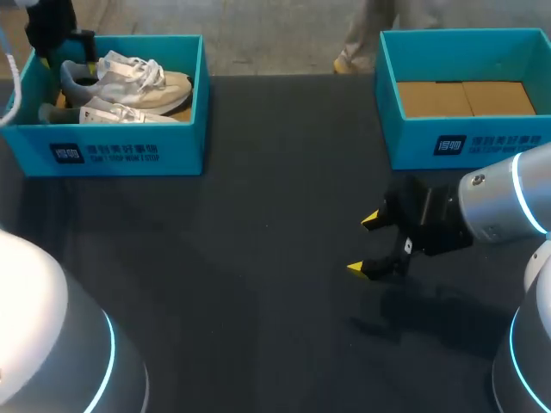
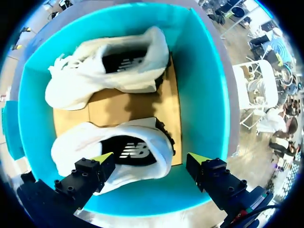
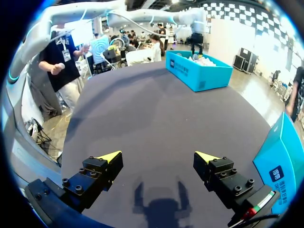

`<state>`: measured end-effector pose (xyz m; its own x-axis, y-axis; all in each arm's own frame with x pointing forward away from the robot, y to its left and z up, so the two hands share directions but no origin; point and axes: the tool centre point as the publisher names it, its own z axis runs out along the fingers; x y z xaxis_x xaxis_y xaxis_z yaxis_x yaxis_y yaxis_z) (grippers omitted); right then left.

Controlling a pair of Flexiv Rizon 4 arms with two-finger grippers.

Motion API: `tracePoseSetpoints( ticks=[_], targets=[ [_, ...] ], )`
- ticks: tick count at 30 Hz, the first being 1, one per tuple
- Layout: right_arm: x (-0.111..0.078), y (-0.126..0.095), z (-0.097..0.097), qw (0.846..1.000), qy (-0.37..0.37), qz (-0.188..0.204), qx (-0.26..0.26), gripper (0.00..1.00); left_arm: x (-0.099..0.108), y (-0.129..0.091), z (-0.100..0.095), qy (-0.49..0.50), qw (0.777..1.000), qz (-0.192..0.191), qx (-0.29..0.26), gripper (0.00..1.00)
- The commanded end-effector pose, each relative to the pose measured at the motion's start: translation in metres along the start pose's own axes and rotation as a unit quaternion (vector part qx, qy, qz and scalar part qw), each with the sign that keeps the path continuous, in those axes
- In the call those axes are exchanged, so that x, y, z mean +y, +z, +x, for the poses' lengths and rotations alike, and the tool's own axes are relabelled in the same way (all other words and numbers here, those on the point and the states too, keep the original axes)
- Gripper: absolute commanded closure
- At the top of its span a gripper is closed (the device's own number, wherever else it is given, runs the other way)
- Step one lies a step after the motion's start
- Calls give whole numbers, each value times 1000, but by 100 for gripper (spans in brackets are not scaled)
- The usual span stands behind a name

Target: Take the shoe out of the shoebox, open the shoe tongue, remove and reinsert the insole, then place the shoe into the shoebox

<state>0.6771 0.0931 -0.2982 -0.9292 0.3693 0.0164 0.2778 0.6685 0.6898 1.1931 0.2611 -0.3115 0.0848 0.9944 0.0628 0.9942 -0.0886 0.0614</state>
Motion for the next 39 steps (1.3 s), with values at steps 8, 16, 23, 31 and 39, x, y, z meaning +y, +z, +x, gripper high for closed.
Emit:
tracePoseSetpoints(
  ticks=[8,16,23,31,39],
  targets=[
    [0,0,1,1000,0,1,-1,0,-49,-76,4,-24,999,-30,-18,0],
    [0,0,1,1000,0,1,-1,0,-64,-116,18,-20,999,-35,-12,0],
    [0,0,1,1000,0,1,-1,0,-64,-116,18,-20,999,-35,-12,0],
    [0,0,1,1000,0,1,-1,0,-64,-116,18,-20,999,-35,-12,0],
    [0,0,1,1000,0,1,-1,0,-81,-115,18,-4,999,-28,-24,0]
  ],
)
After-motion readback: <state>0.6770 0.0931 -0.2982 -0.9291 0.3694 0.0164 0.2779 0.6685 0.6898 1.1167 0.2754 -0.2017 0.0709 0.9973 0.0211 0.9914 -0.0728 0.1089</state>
